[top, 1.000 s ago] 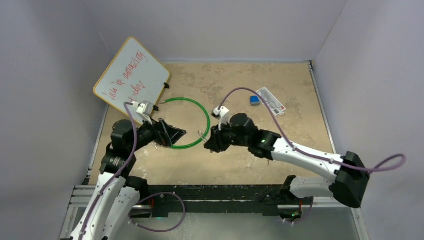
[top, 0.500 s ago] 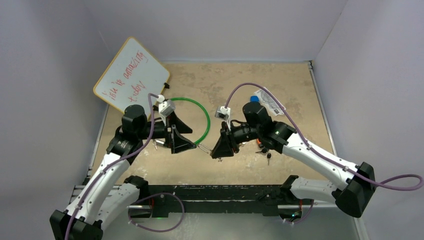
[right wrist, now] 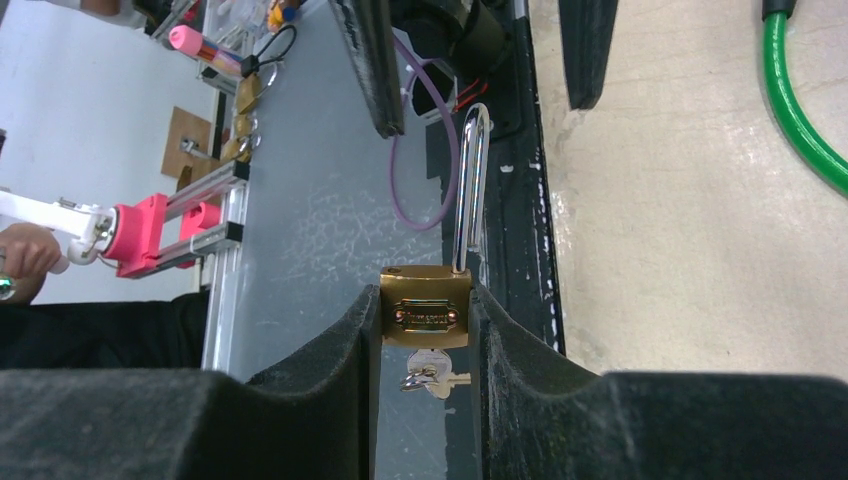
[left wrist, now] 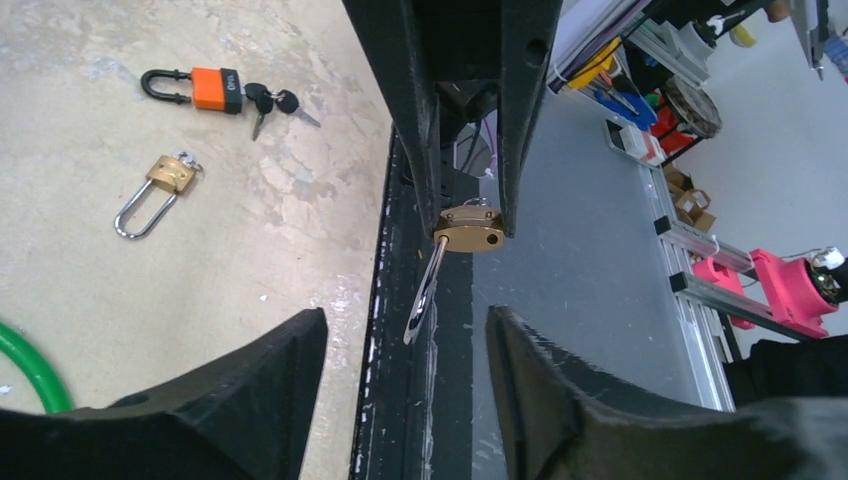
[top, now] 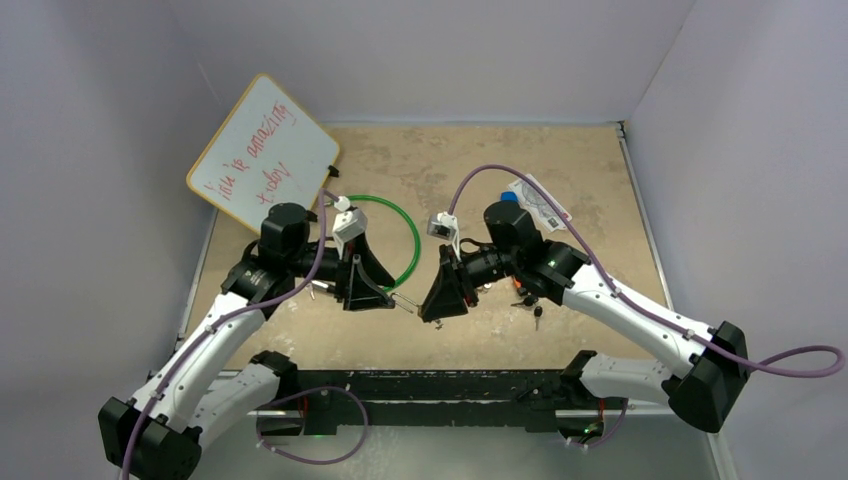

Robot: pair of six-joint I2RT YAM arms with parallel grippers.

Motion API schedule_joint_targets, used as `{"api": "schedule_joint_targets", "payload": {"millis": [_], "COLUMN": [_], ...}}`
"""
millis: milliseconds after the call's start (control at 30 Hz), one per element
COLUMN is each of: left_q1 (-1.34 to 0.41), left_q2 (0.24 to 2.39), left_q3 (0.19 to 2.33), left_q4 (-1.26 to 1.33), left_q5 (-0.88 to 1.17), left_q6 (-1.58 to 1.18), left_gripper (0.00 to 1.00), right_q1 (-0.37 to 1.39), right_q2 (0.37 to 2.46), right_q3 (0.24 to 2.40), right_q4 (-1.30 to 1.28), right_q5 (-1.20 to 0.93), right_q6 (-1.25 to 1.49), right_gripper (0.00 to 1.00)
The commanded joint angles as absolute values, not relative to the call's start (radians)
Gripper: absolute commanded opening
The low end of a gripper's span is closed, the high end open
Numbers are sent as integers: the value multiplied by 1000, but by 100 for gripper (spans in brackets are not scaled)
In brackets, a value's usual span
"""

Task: Lock with the key
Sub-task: Pick up the lock from the center of the board.

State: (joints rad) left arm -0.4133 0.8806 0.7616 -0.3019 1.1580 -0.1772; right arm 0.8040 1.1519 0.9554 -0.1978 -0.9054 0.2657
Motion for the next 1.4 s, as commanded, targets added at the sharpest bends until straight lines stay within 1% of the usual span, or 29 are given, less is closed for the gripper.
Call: {"api": "schedule_joint_targets", "payload": {"millis": [0, 133, 333, 433, 533, 567, 700, 767, 833, 933, 1000, 1067, 1167, 1367], "left_q1": [-441, -473, -492, -492, -492, -492, -492, -492, -492, -492, -492, -492, -492, -492], "left_q2": [897, 899, 895, 887, 879, 878, 865, 855, 840, 820, 812, 810, 814, 818], "left_q3": [800, 800, 794, 799, 800, 799, 802, 801, 780, 753, 744, 744, 747, 756], "left_q4": [-295, -268, -209, -209, -229, -237, -251, -221, -145, -70, -45, -49, -52, -72], "left_q5": [1192, 1173, 1155, 1150, 1135, 1130, 1084, 1050, 1042, 1021, 1014, 1009, 1008, 1007], "left_q6": [-138, -158, -206, -207, -200, -197, -207, -246, -314, -393, -414, -416, -416, -407], "left_gripper": [53, 41, 31, 19, 4, 0, 0, 0, 0, 0, 0, 0, 0, 0], "right_q1": [801, 800, 801, 801, 801, 800, 801, 801, 801, 801, 800, 801, 800, 801], "right_q2": [1152, 1157, 1169, 1165, 1162, 1161, 1163, 1169, 1170, 1154, 1148, 1147, 1150, 1142], "right_q3": [994, 994, 990, 987, 986, 985, 976, 977, 967, 922, 886, 871, 871, 875], "right_q4": [-123, -116, -106, -99, -97, -95, -68, -74, -67, 29, 95, 135, 143, 126], "right_q5": [-948, -939, -936, -925, -916, -909, -903, -905, -923, -951, -973, -995, -1000, -965], "right_q6": [304, 311, 321, 325, 327, 327, 345, 346, 352, 415, 468, 498, 504, 497], "right_gripper": [0, 0, 0, 0, 0, 0, 1, 10, 25, 34, 45, 52, 54, 53]}}
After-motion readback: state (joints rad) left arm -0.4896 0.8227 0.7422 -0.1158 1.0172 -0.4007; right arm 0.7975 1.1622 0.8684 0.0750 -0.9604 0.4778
